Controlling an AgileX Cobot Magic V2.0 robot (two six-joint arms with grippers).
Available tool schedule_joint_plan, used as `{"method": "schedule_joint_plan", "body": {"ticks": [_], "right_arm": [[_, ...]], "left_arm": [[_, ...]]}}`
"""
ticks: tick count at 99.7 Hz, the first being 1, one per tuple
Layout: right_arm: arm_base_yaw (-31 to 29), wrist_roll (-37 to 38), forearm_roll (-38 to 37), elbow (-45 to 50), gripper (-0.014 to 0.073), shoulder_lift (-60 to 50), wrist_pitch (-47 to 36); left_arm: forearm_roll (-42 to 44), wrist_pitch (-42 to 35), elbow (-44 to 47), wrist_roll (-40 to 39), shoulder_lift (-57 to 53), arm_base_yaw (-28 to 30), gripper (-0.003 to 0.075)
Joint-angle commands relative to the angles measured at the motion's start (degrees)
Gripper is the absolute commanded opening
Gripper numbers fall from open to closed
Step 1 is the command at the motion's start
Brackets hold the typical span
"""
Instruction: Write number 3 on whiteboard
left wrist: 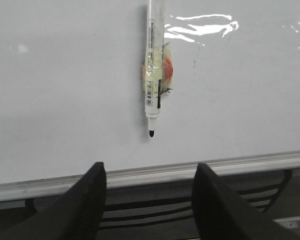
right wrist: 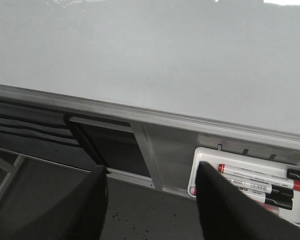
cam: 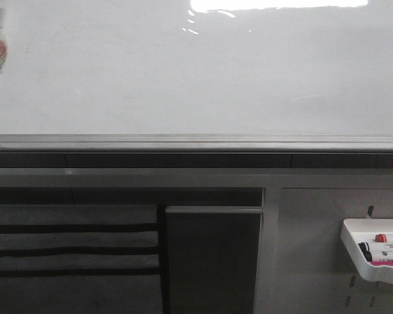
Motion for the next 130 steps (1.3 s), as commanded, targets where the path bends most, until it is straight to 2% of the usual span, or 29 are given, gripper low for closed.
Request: {"method": "schedule_joint_plan", "body": {"ticks": [1,27,72,102,130], "right_arm": [[0.2,-1.2,1.6,-2.1,0.0355,0.3,-4.0],[0.2,-1.2,1.6,-2.1,0.0355,0.3,-3.8],[0.2,-1.2,1.6,-2.1,0.0355,0.3,-3.8],[0.2,-1.2,1.6,-2.1,0.0355,0.3,-2.7],[0.2,-1.2,1.6,-2.1,0.0355,0.3,-2.6]], "left_arm": [[0.1,-8.0,-3.1,0.2,4.0,-0.5,0.0368],[0.3,-16.5,-4.2,0.2,15.7,-0.5,0.0368],[0.7,-32.3,-4.3,0.2,26.1,-0.5,0.0368],[1.1,-33.7,-4.3,0.2,28.0,-0.5,0.0368],[1.1,-39.3,-4.3,0.2,31.9,-0.2,0.0368]]}}
